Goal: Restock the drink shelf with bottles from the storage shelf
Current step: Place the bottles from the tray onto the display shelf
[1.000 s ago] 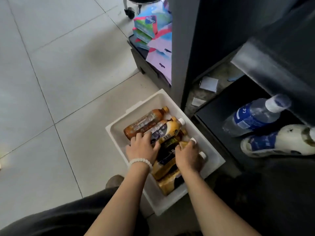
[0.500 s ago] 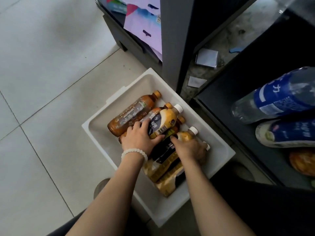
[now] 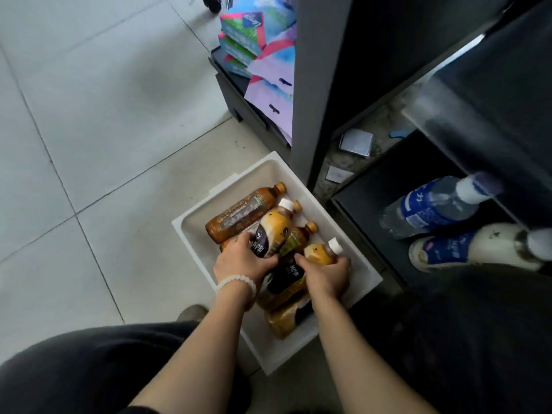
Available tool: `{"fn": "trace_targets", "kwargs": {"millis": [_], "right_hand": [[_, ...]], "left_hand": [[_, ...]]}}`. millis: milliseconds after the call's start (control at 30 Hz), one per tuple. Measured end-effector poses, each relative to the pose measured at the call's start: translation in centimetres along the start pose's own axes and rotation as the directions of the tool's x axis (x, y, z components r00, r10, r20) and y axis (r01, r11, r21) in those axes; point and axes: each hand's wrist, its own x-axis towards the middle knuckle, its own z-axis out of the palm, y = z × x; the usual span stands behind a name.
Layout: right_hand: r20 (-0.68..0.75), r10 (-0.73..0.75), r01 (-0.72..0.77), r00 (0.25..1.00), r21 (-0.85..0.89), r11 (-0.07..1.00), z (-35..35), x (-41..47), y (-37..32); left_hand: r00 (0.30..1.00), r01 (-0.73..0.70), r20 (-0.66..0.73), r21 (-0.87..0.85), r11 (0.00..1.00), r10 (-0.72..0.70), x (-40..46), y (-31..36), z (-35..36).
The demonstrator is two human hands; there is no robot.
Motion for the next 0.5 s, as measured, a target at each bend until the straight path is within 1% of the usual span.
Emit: {"fn": "trace_targets", "kwargs": {"millis": [100, 167, 200, 267, 300, 400, 500], "right_hand": [[0.027, -0.182, 0.182, 0.983, -0.004, 0.983, -1.3, -2.6, -2.6], [0.044, -0.327, 0.325, 0.944, 0.054, 0.944, -2.6, -4.8, -4.9], [0.036, -0.365, 0.361, 0.930, 0.087, 0.929, -3.5, -5.5, -5.8], [0.018, -0.451, 0.446, 0.892, 0.124, 0.886, -5.4, -7.6, -7.5], [0.015, -0.520, 0.514, 0.854, 0.140, 0.847, -6.5, -8.9, -8.4], [0.025, -0.722, 0.717, 0.692, 0.102, 0.690, -9.6, -12.7, -10.9], [0.036, -0.822, 0.818, 0.568, 0.083, 0.568, -12.7, -16.0, -12.6]], "left_hand": [[0.995, -0.048, -0.088, -0.038, 0.998, 0.045, -2.3, 1.3, -2.7], [0.979, -0.095, -0.190, -0.143, 0.985, 0.067, -4.1, 2.4, -5.0], [0.972, -0.115, -0.225, -0.213, 0.970, 0.066, -5.0, 2.8, -6.1], [0.961, -0.135, -0.271, -0.289, 0.948, 0.054, -6.9, 3.4, -8.0], [0.953, -0.146, -0.298, -0.316, 0.938, 0.048, -8.0, 3.7, -9.0], [0.924, -0.191, -0.381, -0.396, 0.898, 0.029, -10.5, 4.4, -11.5], [0.896, -0.278, -0.434, -0.376, 0.884, 0.098, -13.4, 5.3, -13.5]]}}
